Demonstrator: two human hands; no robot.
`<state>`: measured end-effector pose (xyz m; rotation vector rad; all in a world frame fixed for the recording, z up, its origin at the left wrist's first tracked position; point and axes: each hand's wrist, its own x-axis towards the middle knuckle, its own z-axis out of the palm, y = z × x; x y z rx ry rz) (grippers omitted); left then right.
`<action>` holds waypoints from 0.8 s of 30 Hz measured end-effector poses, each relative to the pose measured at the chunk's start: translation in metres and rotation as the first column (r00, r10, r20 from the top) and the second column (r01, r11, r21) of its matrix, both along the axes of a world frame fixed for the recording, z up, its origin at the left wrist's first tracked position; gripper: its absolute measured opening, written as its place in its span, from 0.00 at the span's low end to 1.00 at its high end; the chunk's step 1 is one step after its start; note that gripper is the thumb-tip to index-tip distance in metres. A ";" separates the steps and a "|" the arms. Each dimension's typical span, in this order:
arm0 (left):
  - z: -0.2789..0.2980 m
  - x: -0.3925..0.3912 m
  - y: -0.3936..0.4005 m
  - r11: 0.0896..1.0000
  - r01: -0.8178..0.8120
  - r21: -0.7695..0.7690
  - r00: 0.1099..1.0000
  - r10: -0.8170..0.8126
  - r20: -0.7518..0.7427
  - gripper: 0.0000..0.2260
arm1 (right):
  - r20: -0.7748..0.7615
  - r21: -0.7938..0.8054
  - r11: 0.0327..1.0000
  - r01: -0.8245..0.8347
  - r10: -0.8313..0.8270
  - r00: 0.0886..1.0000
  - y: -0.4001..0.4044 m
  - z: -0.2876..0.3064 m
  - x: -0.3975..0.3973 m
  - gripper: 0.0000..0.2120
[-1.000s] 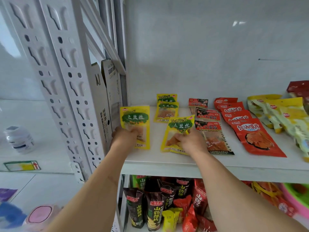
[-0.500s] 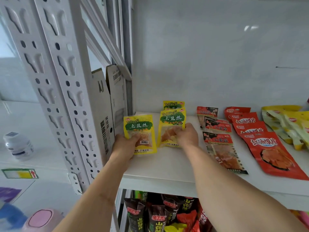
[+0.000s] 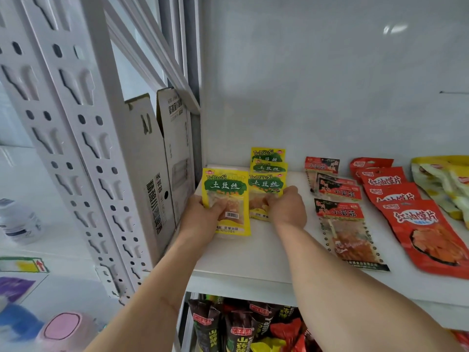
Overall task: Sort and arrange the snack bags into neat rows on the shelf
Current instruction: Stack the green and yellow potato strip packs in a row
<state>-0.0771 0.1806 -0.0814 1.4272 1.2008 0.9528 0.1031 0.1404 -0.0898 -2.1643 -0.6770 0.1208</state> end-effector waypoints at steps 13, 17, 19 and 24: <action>0.010 0.045 -0.018 0.970 0.223 0.094 0.917 -0.176 -0.357 0.21 | -0.042 0.095 0.995 0.034 -0.031 0.999 -0.015 0.001 -0.004 0.20; 0.014 0.049 -0.021 0.955 0.270 0.126 0.797 -0.148 -0.585 0.23 | -0.015 0.073 0.997 0.020 -0.019 1.000 -0.018 0.000 -0.004 0.19; 0.017 0.049 -0.023 0.945 0.296 0.136 0.693 -0.114 -0.712 0.28 | -0.003 0.061 0.998 0.009 -0.009 1.000 -0.019 0.000 -0.004 0.19; 0.019 0.047 -0.020 0.942 0.291 0.167 0.604 -0.045 -0.796 0.35 | 0.005 0.053 0.998 -0.021 0.021 1.000 -0.020 -0.001 -0.002 0.17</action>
